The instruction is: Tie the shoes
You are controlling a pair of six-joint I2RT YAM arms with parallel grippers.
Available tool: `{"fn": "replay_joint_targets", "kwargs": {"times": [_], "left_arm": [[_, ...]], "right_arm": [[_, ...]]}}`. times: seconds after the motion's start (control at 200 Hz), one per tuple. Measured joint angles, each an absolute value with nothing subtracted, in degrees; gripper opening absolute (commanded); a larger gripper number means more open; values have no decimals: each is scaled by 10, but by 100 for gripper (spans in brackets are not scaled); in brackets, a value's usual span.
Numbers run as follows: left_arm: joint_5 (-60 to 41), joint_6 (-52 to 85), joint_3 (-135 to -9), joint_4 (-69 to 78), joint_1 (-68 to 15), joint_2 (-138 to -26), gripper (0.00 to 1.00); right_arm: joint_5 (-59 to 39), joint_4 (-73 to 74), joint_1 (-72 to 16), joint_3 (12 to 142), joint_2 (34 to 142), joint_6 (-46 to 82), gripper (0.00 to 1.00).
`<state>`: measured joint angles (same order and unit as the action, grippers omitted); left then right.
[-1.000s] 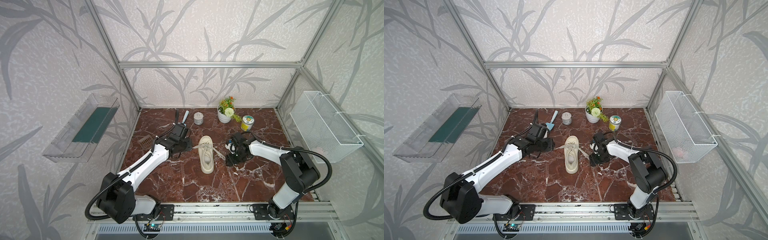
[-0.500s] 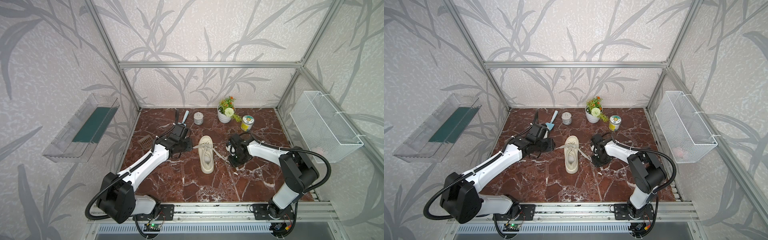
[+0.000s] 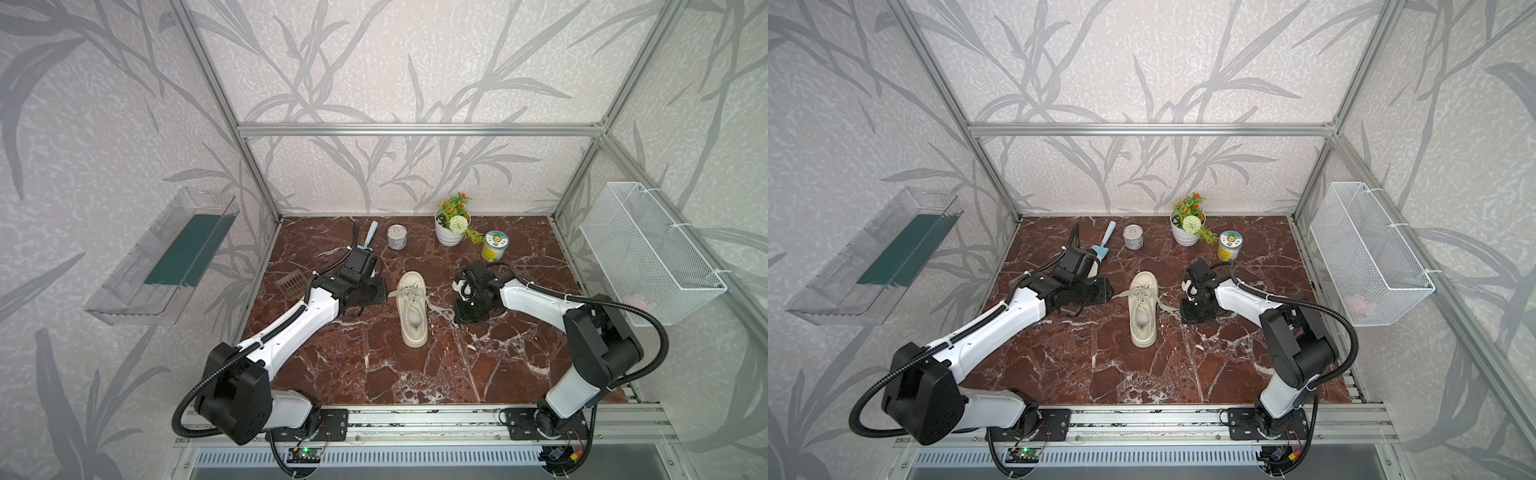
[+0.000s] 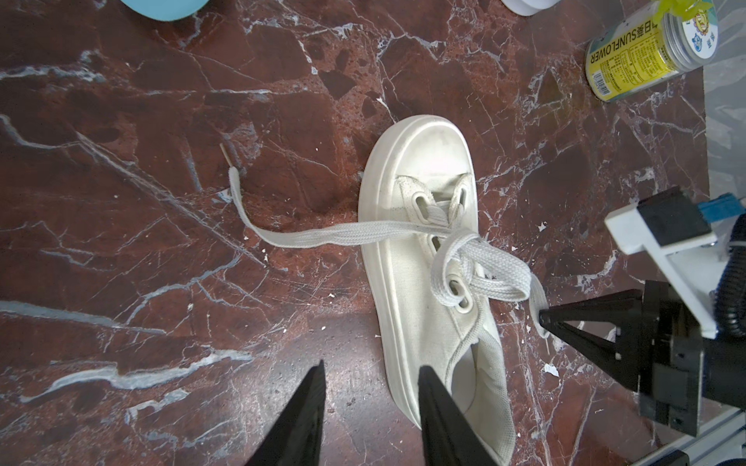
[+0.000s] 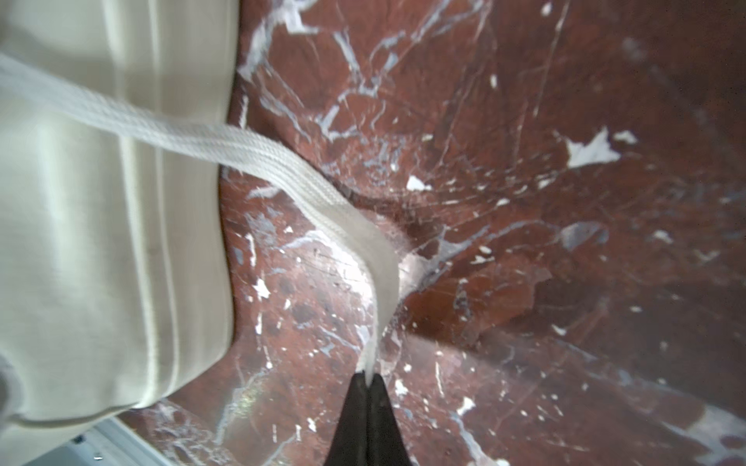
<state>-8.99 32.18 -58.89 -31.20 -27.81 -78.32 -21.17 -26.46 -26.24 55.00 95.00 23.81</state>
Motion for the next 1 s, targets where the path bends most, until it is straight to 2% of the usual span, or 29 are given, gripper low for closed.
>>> {"fn": "replay_joint_targets", "kwargs": {"times": [0.27,0.58,1.0], "left_arm": [[-115,333,-589,-294,-297,-807,37],[-142,355,-589,-253,-320,-827,34],[-174,375,-589,-217,-332,-838,33]], "right_arm": [[-315,-78,-240,507,943,398,2],[-375,140,-240,484,983,570,1],[-401,224,-240,514,1042,647,1]]}}
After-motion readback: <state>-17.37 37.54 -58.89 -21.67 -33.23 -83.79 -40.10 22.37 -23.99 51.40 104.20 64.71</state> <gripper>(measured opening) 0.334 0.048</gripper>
